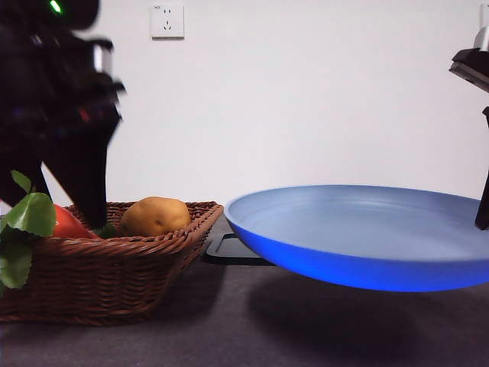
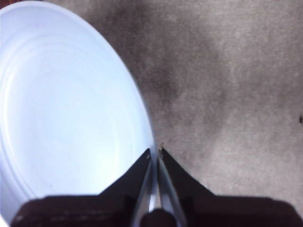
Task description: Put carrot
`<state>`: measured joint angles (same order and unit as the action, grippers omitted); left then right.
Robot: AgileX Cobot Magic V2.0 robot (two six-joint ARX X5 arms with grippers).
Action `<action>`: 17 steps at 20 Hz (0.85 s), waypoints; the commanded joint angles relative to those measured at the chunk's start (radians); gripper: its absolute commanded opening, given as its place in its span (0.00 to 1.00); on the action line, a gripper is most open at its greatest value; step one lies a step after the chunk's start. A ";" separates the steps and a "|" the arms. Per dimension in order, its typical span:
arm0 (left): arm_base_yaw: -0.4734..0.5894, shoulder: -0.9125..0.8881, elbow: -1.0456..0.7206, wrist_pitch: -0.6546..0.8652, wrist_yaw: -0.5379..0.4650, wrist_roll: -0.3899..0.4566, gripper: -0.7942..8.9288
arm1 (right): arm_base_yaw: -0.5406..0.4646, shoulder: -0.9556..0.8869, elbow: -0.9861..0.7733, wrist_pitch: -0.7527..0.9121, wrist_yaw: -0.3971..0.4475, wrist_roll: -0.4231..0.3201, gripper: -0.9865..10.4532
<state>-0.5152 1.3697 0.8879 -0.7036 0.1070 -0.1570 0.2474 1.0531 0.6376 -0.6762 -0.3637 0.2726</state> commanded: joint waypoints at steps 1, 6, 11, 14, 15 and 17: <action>-0.010 0.065 0.019 0.003 -0.004 0.006 0.39 | 0.003 0.005 0.013 0.010 -0.003 0.000 0.09; -0.014 0.098 0.019 0.000 -0.002 0.008 0.33 | 0.003 0.005 0.013 0.010 0.000 -0.001 0.09; -0.013 0.097 0.033 -0.012 -0.001 0.008 0.20 | 0.003 0.005 0.013 0.010 0.003 -0.001 0.09; -0.013 0.077 0.097 -0.041 -0.001 0.008 0.20 | 0.003 0.005 0.013 0.010 0.003 -0.001 0.09; -0.013 0.064 0.126 -0.047 0.000 0.008 0.20 | 0.003 0.005 0.013 0.010 0.003 -0.001 0.09; -0.016 0.040 0.201 -0.045 0.045 0.008 0.20 | 0.003 0.005 0.013 0.011 0.003 0.000 0.09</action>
<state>-0.5201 1.4033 1.0771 -0.7555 0.1490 -0.1570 0.2474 1.0531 0.6376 -0.6762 -0.3565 0.2726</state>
